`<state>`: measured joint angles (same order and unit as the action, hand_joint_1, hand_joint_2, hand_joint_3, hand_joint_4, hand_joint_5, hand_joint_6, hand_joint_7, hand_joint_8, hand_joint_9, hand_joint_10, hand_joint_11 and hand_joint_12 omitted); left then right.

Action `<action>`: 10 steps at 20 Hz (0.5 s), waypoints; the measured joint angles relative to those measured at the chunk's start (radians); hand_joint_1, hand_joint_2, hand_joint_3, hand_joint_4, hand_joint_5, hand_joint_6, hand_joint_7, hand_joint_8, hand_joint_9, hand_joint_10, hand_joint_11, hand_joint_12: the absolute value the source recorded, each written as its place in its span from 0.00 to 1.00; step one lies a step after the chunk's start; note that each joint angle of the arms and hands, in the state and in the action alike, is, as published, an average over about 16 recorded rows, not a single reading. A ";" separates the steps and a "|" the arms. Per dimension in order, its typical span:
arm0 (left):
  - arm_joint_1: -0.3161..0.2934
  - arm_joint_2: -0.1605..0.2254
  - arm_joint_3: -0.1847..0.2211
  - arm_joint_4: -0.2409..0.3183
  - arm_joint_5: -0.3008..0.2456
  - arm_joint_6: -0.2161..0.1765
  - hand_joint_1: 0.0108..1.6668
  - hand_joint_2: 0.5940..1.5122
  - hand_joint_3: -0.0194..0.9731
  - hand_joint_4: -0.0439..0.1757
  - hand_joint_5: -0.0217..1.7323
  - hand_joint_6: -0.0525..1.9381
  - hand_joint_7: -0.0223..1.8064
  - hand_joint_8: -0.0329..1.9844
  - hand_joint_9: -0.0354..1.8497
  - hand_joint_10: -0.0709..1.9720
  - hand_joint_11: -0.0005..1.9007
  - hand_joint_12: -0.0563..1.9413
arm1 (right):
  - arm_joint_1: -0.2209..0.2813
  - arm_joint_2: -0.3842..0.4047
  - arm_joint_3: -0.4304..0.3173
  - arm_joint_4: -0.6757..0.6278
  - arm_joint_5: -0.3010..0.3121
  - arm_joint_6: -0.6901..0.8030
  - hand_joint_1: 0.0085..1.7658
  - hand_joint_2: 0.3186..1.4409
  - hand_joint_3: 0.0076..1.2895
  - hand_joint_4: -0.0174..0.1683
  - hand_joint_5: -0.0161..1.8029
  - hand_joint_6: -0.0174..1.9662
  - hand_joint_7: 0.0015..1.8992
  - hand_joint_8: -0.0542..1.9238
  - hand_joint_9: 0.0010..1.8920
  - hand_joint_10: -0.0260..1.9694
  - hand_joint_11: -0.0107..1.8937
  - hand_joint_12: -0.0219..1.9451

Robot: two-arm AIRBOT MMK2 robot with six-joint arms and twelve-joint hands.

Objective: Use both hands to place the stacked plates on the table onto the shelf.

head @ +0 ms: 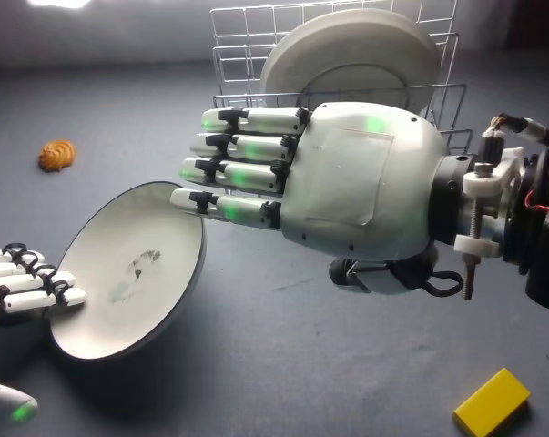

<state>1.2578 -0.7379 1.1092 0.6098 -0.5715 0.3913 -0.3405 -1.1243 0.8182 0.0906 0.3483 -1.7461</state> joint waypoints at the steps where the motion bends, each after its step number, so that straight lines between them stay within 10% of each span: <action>1: 0.005 0.001 -0.003 -0.004 0.003 -0.001 0.00 0.61 0.02 0.18 0.03 0.03 0.01 0.01 0.04 0.05 0.01 0.03 | 0.000 -0.010 0.007 0.000 0.001 -0.004 0.61 0.52 0.01 0.12 0.02 0.02 0.01 0.04 0.01 0.01 0.02 0.04; 10: 0.023 0.006 -0.020 -0.020 0.013 -0.009 0.00 0.61 0.02 0.18 0.03 0.02 0.01 0.01 0.05 0.05 0.01 0.03 | -0.009 -0.186 0.141 0.002 0.001 -0.048 0.62 0.51 0.01 0.12 0.02 0.02 0.02 0.04 0.01 0.01 0.02 0.07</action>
<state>1.2805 -0.7320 1.0893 0.5900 -0.5582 0.3820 -0.3496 -1.3104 0.9596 0.0924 0.3494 -1.7937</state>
